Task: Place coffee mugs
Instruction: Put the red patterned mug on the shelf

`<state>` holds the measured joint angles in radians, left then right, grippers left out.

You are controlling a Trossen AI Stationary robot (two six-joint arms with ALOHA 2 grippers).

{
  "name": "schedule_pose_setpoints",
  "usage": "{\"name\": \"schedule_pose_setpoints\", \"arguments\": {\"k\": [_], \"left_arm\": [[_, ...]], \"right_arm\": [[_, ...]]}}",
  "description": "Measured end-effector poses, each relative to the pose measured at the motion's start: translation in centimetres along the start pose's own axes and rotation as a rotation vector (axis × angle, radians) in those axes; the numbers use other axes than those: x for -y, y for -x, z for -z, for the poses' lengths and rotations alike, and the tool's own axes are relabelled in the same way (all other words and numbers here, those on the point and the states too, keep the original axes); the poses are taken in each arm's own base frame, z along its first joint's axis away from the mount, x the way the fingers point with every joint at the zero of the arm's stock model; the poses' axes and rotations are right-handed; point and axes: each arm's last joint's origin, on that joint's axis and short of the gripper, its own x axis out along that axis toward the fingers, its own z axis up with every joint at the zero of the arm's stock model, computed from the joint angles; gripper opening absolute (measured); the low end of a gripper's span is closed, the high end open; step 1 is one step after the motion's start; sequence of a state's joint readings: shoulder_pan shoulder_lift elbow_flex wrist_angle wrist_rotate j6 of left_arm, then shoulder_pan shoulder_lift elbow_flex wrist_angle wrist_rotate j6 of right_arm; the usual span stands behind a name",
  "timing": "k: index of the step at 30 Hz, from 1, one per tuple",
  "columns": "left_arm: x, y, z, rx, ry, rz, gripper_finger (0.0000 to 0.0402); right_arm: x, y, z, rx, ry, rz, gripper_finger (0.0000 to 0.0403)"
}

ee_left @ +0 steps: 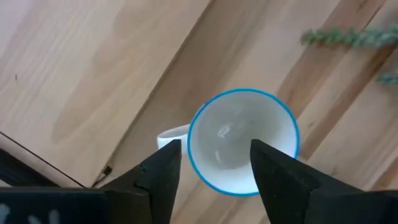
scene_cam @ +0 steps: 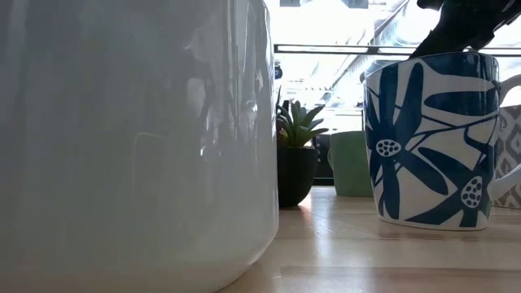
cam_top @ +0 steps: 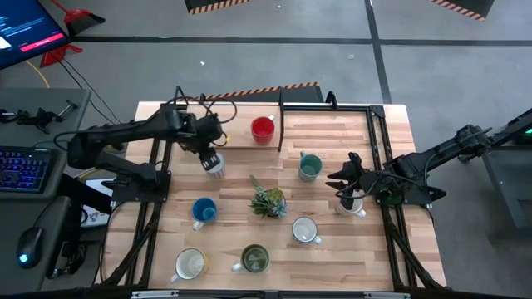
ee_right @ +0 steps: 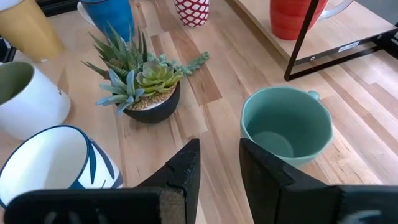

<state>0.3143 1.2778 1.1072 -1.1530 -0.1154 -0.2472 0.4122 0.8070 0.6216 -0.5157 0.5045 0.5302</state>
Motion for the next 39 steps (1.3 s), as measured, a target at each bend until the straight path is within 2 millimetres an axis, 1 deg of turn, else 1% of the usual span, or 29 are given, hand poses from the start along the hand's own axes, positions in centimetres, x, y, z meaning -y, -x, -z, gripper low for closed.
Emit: {"name": "schedule_pose_setpoints", "arguments": {"k": [4,10,17,22,35,39], "left_arm": [[0.0,-1.4,-0.7,-0.059,-0.046,-0.014,0.0196],[0.5,-3.5,-1.6,-0.123,-0.088,-0.029,0.0198],[0.9,-5.2,-2.6,-0.121,-0.113,-0.033,0.0198],[0.9,-5.5,-2.7,-0.133,-0.156,-0.033,0.0198],[0.9,-5.5,-2.6,-0.141,-0.176,-0.033,0.0198],[0.8,-6.5,-1.7,-0.182,-0.188,-0.038,0.0198]], "right_arm": [[0.0,0.0,0.0,-0.002,0.008,0.002,0.0089],[0.0,0.0,0.0,-0.002,0.009,0.002,0.0089],[0.0,0.0,0.0,-0.005,0.005,-0.003,0.0089],[0.0,0.0,0.0,-0.008,-0.01,-0.008,0.0089],[0.0,0.0,0.0,-0.009,-0.01,-0.01,0.0089],[0.0,0.0,0.0,-0.01,-0.01,-0.012,0.0089]]}}
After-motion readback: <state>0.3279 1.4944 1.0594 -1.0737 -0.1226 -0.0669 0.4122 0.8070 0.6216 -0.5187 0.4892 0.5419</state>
